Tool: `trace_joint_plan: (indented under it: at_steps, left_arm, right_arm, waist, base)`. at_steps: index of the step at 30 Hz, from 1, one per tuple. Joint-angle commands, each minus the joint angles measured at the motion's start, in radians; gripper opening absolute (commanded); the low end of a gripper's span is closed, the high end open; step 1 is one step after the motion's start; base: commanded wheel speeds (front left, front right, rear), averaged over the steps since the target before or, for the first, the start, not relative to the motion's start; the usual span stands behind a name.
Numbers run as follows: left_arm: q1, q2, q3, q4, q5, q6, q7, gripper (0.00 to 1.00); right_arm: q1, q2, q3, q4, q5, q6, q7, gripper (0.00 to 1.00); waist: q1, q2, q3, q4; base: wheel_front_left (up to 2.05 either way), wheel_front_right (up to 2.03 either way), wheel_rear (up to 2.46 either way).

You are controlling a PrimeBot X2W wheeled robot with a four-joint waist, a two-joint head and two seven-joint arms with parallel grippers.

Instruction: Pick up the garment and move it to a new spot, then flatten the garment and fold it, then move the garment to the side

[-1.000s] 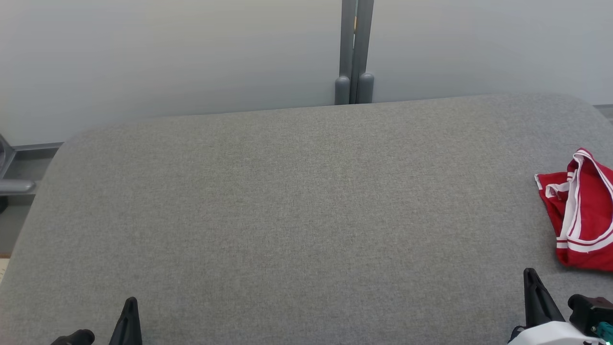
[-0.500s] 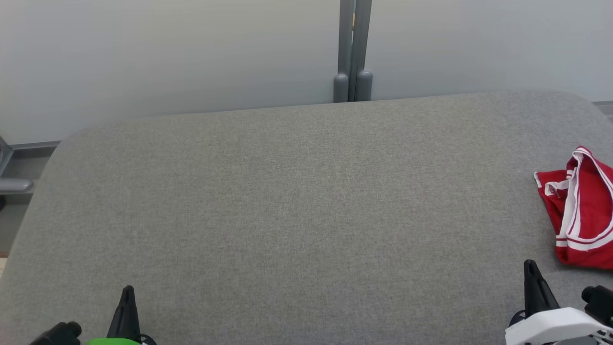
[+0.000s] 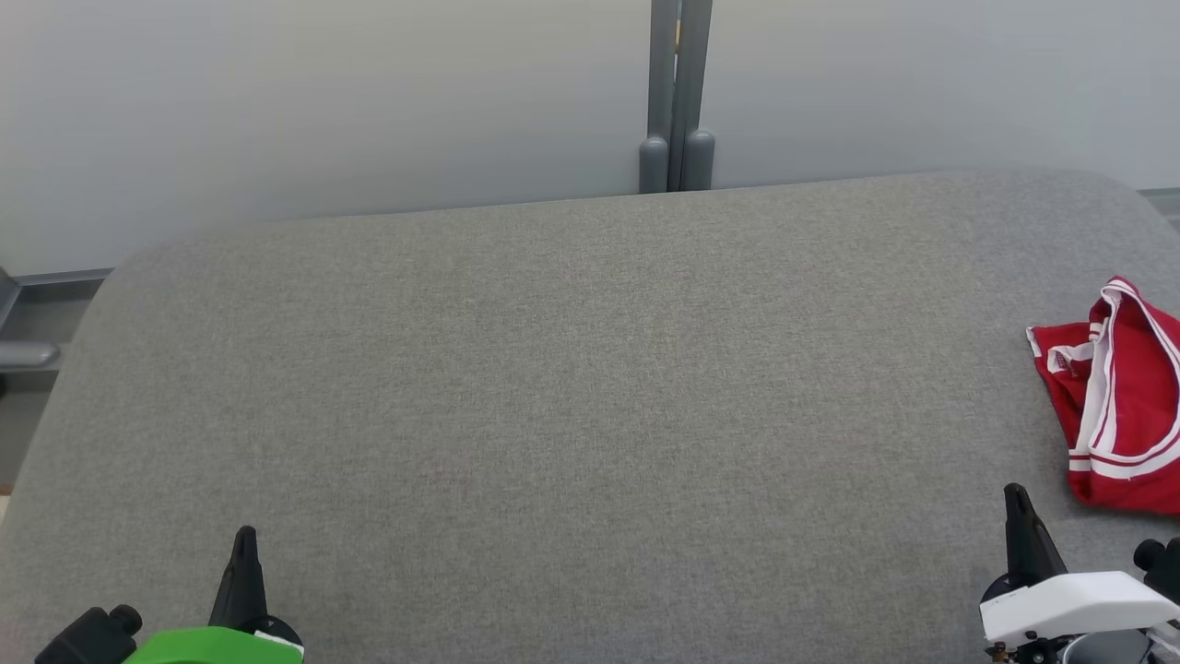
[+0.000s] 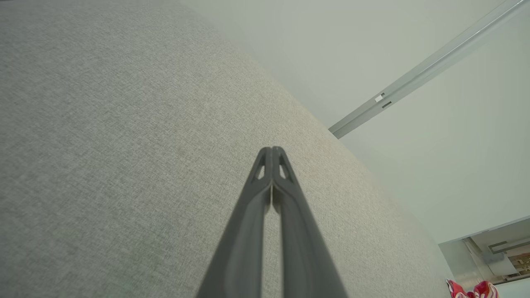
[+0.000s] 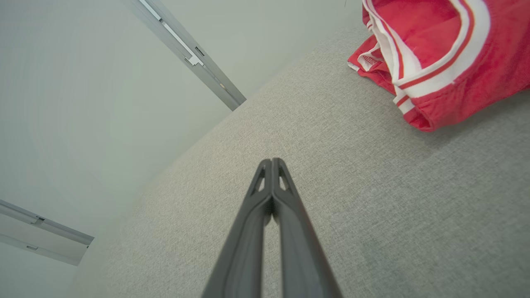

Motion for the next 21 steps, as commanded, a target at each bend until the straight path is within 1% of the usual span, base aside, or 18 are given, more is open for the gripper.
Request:
trace_joint_plan:
  at_steps: [1, 21]
  left_arm:
    - [-0.032, 0.002, 0.006, -0.017, -0.035, 0.000, 0.007, 0.00]
    - [-0.065, -0.011, 0.016, -0.040, -0.249, 0.000, 0.066, 0.00]
  right_arm:
    - [-0.030, -0.008, 0.002, -0.013, 0.044, 0.000, 0.010, 0.00]
    - [-0.069, -0.011, 0.010, -0.009, 0.318, 0.000, 0.077, 0.00]
  waist:
    - [0.0000, 0.0000, 0.001, -0.001]
    - [0.0000, 0.0000, 0.010, -0.006]
  base:
    - [0.00, 0.00, 0.00]
    - [0.00, 0.00, 0.00]
